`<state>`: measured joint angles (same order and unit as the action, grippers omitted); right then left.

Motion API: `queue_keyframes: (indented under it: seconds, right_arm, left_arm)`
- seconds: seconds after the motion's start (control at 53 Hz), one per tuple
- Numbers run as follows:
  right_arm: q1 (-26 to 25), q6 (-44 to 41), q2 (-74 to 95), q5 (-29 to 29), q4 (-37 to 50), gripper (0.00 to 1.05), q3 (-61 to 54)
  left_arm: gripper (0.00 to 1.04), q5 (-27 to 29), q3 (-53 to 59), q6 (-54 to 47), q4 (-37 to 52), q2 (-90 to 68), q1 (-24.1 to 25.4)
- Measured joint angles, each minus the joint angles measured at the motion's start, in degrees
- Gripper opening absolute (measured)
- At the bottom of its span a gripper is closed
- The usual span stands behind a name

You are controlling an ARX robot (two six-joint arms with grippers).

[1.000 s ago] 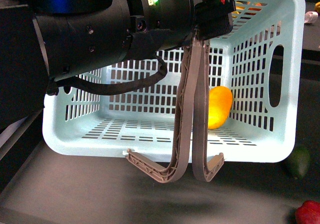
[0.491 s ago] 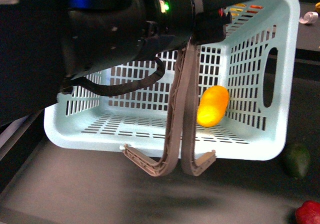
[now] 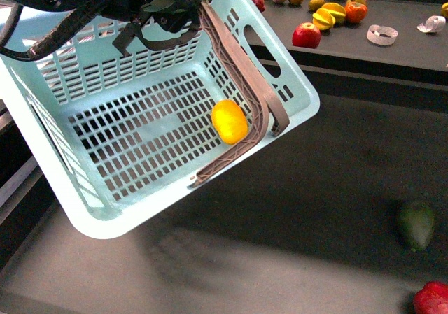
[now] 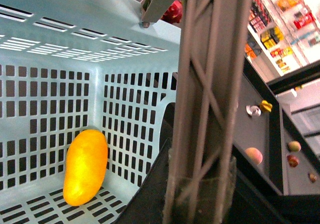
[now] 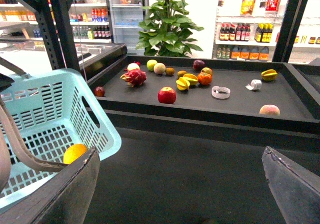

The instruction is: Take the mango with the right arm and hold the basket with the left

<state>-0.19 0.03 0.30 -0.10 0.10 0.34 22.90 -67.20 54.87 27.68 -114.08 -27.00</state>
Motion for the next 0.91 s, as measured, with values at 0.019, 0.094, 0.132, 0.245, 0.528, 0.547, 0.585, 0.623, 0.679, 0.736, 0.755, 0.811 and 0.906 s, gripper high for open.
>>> queue_keyframes:
  seconds: [0.019,0.094,0.132,0.245,0.528,0.547,0.585,0.623,0.679,0.736,0.755,0.811,0.906]
  right_arm:
    - [0.0,0.0,0.0,0.0,0.0,0.97,0.0]
    - [0.0,0.0,0.0,0.0,0.0,0.97,0.0]
    - [0.0,0.0,0.0,0.0,0.0,0.97,0.0]
    - [0.0,0.0,0.0,0.0,0.0,0.97,0.0]
    - [0.0,0.0,0.0,0.0,0.0,0.97,0.0]
    - [0.0,0.0,0.0,0.0,0.0,0.97,0.0]
    - [0.0,0.0,0.0,0.0,0.0,0.97,0.0]
    - [0.0,0.0,0.0,0.0,0.0,0.97,0.0]
    - [0.0,0.0,0.0,0.0,0.0,0.97,0.0]
    - [0.0,0.0,0.0,0.0,0.0,0.97,0.0]
    - [0.0,0.0,0.0,0.0,0.0,0.97,0.0]
    - [0.0,0.0,0.0,0.0,0.0,0.97,0.0]
    - [0.0,0.0,0.0,0.0,0.0,0.97,0.0]
  left_arm:
    - [0.07,0.2,-0.4,2.2,-0.7,-0.4,0.2]
    - [0.07,1.2,-1.4,9.3,-3.1,-1.5,1.1]
    - [0.07,1.7,-1.7,12.3,-3.8,-1.9,1.6]
    - [0.07,4.5,-1.8,20.9,-4.4,-3.1,3.2]
    - [0.07,6.8,-2.9,32.5,-0.7,-7.5,6.9]
    - [0.07,6.7,-2.9,33.2,-0.4,-7.9,7.0]
    - [0.07,6.3,-3.0,34.7,-0.2,-8.5,7.1]
    - [0.07,5.8,-3.2,35.6,-0.3,-9.0,7.2]
    - [0.08,5.2,-3.3,37.4,-0.5,-9.9,7.4]
    - [0.17,4.9,-3.4,38.8,-1.4,-10.3,7.5]
    - [0.21,5.0,-3.3,39.4,-1.8,-10.5,7.5]
    - [0.30,5.1,-3.3,40.2,-2.6,-10.7,7.5]
    - [0.46,6.3,-2.7,40.9,-3.2,-10.3,7.6]
